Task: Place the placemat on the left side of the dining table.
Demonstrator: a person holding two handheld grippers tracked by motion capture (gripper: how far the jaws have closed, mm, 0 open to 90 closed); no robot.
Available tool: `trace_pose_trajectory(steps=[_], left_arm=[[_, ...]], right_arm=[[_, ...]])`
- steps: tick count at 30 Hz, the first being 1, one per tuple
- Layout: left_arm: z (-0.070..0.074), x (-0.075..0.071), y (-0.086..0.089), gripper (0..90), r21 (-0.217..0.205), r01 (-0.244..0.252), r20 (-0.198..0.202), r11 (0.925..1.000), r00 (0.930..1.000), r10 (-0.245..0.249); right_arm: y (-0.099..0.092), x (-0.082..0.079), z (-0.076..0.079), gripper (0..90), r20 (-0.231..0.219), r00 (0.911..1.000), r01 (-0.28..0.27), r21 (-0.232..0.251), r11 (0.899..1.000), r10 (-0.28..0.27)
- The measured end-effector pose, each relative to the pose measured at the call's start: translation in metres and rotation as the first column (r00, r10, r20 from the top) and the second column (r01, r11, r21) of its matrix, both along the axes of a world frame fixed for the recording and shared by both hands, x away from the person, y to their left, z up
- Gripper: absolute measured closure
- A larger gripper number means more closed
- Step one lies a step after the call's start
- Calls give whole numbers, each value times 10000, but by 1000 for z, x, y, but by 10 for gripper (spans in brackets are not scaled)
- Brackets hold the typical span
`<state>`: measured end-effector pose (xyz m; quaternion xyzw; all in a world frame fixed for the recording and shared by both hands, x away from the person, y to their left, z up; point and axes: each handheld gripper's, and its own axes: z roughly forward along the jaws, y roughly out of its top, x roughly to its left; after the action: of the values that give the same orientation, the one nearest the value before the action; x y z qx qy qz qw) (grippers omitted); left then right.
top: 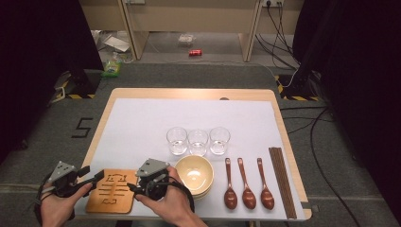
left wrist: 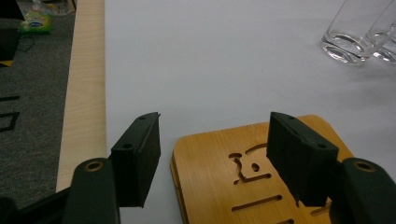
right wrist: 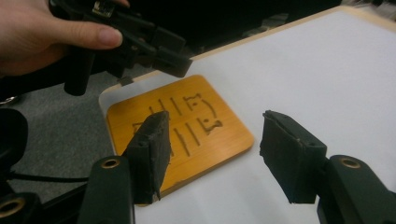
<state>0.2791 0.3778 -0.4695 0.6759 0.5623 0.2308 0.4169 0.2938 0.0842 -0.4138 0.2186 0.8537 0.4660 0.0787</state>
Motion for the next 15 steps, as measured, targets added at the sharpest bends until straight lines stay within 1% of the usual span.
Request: trace_pose_trajectory(steps=[3, 7, 10, 12, 15], left_arm=[[-3, 0, 0, 349, -71, 5, -168, 10000, 9999, -6], [-4, 0, 1, 348, -118, 79, -295, 9999, 9995, -83], [-5, 0, 1, 347, -142, 132, -453, 9998, 9989, -138], [-6, 0, 1, 347, -151, 134, -545, 9998, 9984, -142], [-7, 0, 0, 345, -182, 191, -662, 9997, 9976, -203]], right_arm=[[8, 1, -9, 421, -343, 9992, -188, -224, 9996, 180], [16, 3, -22, 419, -741, 9963, -472, -478, 9977, 436], [22, 4, -35, 416, -1276, 9899, -733, -833, 9938, 623], [26, 5, -42, 416, -1371, 9880, -856, -1049, 9908, 709], [30, 6, -50, 416, -1542, 9851, -941, -1156, 9888, 757]])
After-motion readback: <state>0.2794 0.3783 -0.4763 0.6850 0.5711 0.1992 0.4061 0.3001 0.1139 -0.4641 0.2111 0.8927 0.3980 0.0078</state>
